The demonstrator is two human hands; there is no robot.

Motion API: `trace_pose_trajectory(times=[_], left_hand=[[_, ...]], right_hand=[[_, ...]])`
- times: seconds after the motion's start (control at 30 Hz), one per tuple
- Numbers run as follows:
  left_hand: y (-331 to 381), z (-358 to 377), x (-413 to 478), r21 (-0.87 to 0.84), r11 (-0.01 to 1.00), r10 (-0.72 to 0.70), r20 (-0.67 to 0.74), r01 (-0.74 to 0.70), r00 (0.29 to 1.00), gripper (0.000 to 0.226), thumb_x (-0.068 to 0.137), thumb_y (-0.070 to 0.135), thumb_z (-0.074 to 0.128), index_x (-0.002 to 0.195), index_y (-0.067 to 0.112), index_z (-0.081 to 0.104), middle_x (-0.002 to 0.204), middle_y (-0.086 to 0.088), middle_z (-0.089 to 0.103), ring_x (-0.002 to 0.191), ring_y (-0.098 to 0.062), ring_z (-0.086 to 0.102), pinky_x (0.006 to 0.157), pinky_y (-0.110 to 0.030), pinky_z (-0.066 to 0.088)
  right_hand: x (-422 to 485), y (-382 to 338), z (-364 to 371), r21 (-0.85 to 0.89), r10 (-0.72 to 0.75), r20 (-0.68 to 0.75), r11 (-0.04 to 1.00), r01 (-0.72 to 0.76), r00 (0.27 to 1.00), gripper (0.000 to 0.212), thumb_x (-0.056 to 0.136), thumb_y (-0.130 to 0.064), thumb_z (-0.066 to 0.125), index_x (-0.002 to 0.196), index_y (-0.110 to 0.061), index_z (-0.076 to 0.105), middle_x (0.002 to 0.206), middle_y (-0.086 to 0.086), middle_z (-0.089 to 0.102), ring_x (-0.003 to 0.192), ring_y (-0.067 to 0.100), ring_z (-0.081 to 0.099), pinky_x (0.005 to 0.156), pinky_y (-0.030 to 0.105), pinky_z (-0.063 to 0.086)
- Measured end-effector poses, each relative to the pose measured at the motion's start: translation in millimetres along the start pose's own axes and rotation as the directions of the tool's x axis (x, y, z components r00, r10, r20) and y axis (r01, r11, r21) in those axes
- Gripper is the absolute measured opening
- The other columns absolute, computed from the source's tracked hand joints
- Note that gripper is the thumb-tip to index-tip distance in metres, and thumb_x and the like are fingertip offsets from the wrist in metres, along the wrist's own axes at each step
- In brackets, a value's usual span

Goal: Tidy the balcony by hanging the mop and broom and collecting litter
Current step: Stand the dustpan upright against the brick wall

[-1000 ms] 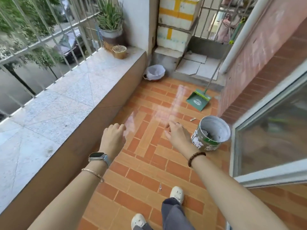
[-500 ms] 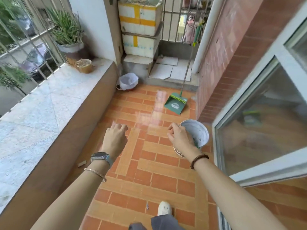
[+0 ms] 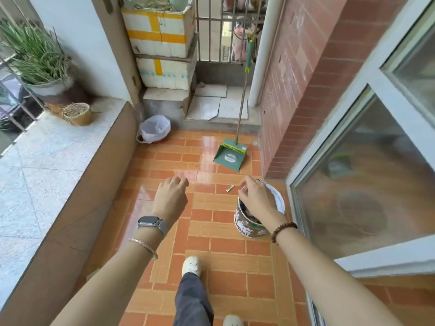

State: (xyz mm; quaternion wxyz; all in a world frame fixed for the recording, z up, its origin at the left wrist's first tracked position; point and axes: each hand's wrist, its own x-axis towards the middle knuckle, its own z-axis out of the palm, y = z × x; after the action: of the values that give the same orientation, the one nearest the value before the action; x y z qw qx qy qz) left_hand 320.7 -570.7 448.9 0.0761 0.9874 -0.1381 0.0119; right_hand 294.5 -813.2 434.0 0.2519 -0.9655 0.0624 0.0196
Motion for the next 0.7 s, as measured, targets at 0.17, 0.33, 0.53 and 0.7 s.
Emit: trace_pose_trajectory(times=[0.17,0.33,0.53,0.7], left_hand=[[-22,-2,86,0.0,0.996,0.091,0.009,-0.091,0.996,0.034,0.085,0.005,0.055,0.118,0.012,0.058,0.112,-0.008,0.063,0.104,-0.029,0.056,0.089,-0.037,0.044],[-50,-13,165,-0.002,0.986,0.168,0.008,-0.168,0.986,0.036,0.085,0.005,0.055,0.12,0.014,0.058,0.114,-0.006,0.062,0.105,-0.027,0.055,0.09,-0.036,0.042],[-71,-19,233,-0.02,0.975,0.224,0.012,-0.223,0.975,0.036,0.087,0.005,0.054,0.121,0.015,0.058,0.116,-0.005,0.062,0.106,-0.026,0.055,0.093,-0.035,0.044],[-86,-12,296,-0.009,0.969,0.247,0.025,-0.246,0.969,0.036,0.087,0.005,0.052,0.12,0.016,0.059,0.114,-0.005,0.062,0.104,-0.026,0.055,0.091,-0.034,0.043]], right_hand=[[63,-13,-10,-0.059,0.088,-0.061,0.994,-0.092,0.994,0.016,0.093,-0.023,0.056,0.109,-0.019,0.055,0.104,-0.001,0.065,0.092,0.019,0.06,0.069,0.033,0.051],[127,-35,-21,-0.039,0.165,-0.121,0.985,-0.171,0.979,0.018,0.095,-0.025,0.055,0.111,-0.019,0.054,0.109,0.0,0.064,0.088,0.019,0.062,0.067,0.034,0.053],[195,-51,-18,0.02,0.2,-0.168,0.98,-0.199,0.965,0.015,0.095,-0.023,0.055,0.109,-0.019,0.053,0.108,0.001,0.064,0.085,0.019,0.063,0.071,0.04,0.058],[261,-48,-14,0.053,0.236,-0.181,0.972,-0.231,0.955,0.014,0.093,-0.025,0.057,0.107,-0.022,0.053,0.106,-0.002,0.064,0.086,0.018,0.063,0.07,0.042,0.058]])
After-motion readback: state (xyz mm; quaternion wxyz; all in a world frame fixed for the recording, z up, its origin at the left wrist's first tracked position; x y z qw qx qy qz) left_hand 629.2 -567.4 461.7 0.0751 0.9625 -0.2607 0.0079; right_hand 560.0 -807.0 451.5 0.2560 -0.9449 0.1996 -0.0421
